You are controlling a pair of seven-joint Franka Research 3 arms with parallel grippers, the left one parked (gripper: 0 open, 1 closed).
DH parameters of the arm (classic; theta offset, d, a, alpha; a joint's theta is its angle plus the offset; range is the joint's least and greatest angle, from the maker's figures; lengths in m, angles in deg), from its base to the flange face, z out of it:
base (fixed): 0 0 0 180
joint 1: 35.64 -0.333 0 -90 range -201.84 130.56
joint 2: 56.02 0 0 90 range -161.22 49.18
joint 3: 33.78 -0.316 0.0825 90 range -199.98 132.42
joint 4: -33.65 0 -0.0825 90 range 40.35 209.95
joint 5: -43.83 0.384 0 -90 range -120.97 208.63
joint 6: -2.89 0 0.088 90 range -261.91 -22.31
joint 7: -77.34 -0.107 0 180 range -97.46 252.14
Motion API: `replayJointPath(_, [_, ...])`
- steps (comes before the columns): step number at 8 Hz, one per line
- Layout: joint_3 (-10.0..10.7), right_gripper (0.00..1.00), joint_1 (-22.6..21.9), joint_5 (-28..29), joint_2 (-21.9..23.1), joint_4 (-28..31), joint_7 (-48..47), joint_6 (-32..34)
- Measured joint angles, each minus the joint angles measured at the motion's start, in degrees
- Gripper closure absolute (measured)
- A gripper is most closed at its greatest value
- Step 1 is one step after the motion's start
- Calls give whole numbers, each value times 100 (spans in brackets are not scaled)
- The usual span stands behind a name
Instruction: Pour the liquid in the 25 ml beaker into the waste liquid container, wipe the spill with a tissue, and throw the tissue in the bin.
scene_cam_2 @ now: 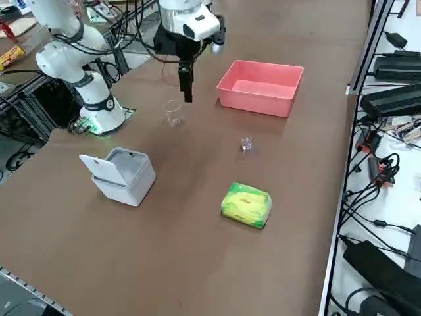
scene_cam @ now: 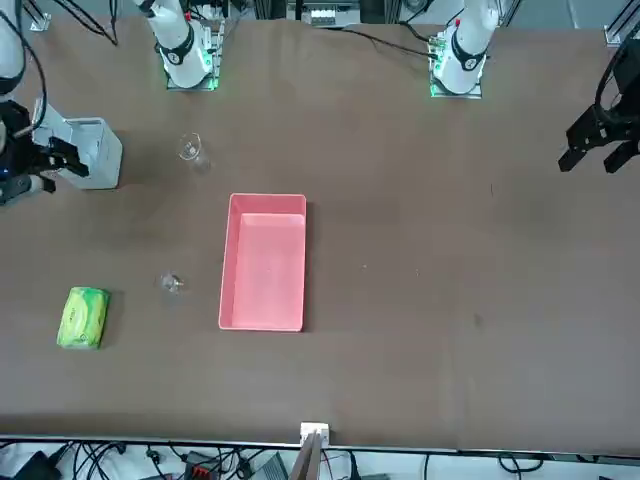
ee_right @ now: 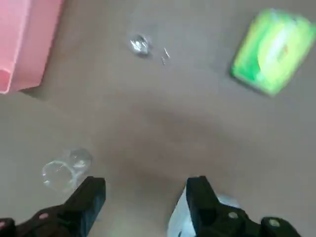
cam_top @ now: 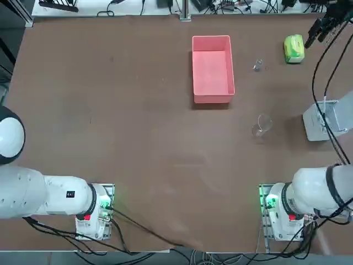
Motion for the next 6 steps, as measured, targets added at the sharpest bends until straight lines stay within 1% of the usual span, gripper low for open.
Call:
replayJointPath(1, [19, 0, 52, 266, -29, 250, 748, -444])
replayJointPath(2, [30, 0, 73, 542, -131, 387, 1504, -740])
replayJointPath(3, [30, 0, 95, 951, -308, 450, 2374, -927])
replayJointPath(4, [34, 0, 146, 1495, -559, 480, 3384, -1015])
replayJointPath(6, [44, 0, 326, 2402, -1158, 505, 5223, -1066])
